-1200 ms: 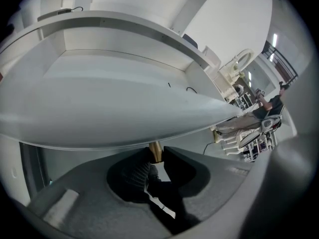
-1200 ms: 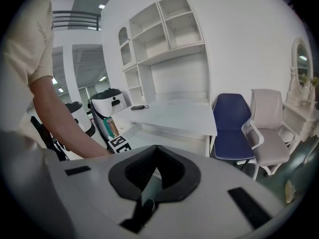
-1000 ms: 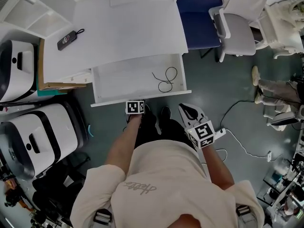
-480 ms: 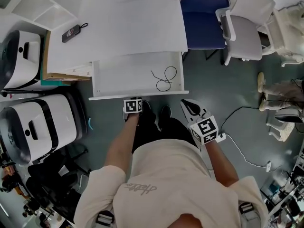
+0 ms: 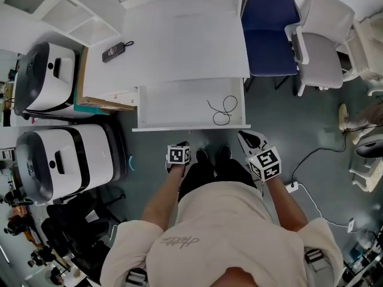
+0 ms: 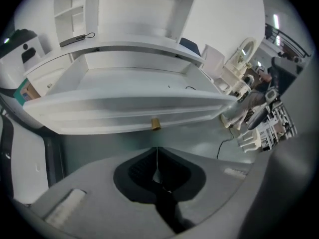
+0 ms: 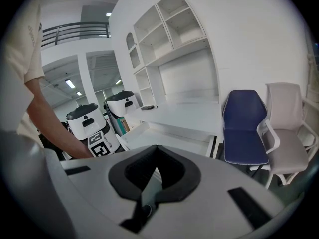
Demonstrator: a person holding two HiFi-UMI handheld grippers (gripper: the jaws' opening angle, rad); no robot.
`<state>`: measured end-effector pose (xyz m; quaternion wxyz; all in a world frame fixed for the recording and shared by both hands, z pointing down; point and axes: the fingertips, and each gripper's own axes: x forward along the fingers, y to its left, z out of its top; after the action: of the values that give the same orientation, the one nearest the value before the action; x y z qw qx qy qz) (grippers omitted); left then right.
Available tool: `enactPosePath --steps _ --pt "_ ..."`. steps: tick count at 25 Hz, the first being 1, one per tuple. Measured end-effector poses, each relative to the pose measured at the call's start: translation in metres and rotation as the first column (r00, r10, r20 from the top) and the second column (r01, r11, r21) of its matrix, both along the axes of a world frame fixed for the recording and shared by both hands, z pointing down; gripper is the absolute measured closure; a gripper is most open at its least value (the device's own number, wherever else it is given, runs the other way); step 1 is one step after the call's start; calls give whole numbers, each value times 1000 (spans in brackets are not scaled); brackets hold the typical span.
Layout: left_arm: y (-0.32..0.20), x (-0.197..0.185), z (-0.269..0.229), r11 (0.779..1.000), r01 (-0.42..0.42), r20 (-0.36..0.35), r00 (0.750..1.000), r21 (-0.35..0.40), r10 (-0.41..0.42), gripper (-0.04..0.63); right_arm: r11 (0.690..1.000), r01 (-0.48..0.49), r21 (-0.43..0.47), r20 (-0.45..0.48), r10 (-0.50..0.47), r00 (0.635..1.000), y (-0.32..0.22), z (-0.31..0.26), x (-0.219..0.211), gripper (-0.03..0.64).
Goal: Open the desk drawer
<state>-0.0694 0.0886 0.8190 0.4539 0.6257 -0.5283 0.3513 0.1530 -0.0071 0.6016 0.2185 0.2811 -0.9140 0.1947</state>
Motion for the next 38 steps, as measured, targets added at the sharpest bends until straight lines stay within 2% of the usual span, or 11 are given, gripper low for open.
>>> enactPosePath --steps 3,6,9,12,16,18,21,27,30,36,38 --pt "4 -4 -21 998 -46 -6 999 46 46 577 1000 3 15 10 -3 1000 -3 -7 -11 615" --pt "-1 -10 -55 988 -50 -33 998 143 56 578 999 -2 44 22 1 1000 -3 -21 -22 615" --pt "-22 -23 -100 957 -74 -62 994 281 95 578 995 -35 89 53 30 998 -11 -44 -33 615" --pt "-49 -31 -153 897 -121 -75 983 425 168 578 989 -65 136 66 57 996 -23 -63 -38 615" --pt "-53 -30 -224 824 -163 -48 973 543 224 578 982 -96 163 57 88 994 -19 -78 -37 615" --pt "-62 -34 -259 783 -172 -20 973 598 229 578 976 -109 189 68 98 993 -20 -92 -40 615" --pt "-78 -42 -310 724 -142 -24 977 675 214 578 969 -117 218 101 97 990 -19 -115 -51 615" --pt "-98 -44 -402 619 -102 -44 975 779 217 578 956 -105 272 187 55 981 -20 -188 -68 615" --pt "-106 -46 -431 570 -132 -5 973 811 232 578 940 -79 331 185 18 983 -27 -219 -72 615" --pt "-121 -62 -471 501 -151 47 976 852 214 578 889 -84 451 194 -6 981 -43 -279 -77 615" --pt "-121 -63 -490 469 -156 60 975 869 213 578 876 -109 470 216 6 976 -45 -293 -77 615"
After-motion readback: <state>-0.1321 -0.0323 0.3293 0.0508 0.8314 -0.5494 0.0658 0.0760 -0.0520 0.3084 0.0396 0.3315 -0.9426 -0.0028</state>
